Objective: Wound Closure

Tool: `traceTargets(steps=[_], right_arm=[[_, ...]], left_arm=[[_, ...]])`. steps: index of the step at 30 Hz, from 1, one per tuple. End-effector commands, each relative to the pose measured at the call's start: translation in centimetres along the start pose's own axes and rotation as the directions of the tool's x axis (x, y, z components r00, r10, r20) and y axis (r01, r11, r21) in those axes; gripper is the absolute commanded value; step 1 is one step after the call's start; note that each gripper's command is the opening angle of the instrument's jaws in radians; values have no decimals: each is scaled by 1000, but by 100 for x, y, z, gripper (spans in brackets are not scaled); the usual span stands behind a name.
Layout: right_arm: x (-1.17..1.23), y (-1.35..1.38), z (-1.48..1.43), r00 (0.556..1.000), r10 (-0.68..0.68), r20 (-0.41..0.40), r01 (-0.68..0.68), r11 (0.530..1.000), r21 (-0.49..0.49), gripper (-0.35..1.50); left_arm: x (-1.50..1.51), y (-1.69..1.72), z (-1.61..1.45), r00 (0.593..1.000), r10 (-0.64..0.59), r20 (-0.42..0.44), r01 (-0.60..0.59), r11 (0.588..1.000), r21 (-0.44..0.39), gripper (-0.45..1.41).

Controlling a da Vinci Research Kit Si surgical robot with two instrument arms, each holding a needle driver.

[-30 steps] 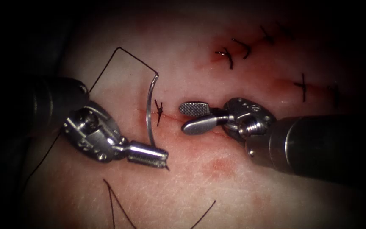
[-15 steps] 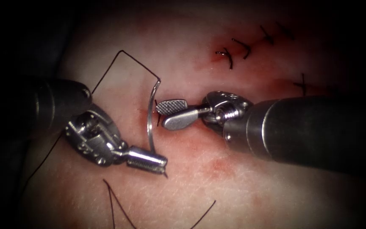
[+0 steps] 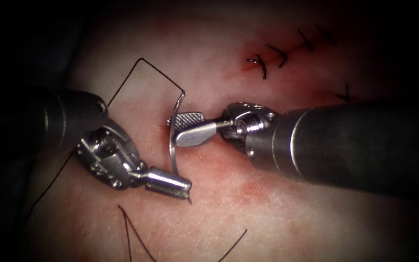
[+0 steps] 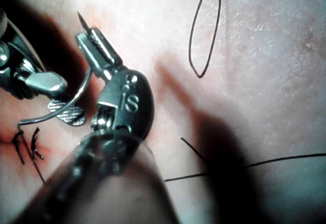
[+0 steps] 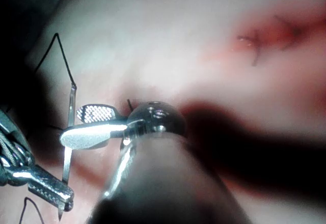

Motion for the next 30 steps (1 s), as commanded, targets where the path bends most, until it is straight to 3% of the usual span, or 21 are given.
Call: traceTargets(steps=[1,30], right_arm=[[-3,11,10,1000,-1,-6,1,1000,3,123],[-15,15,19,1000,27,-3,-27,1000,6,111]], left_arm=[[-4,3,6,1000,2,-1,-2,1000,1,-45],[-5,1,10,1000,-14,-7,14,1000,5,-45]])
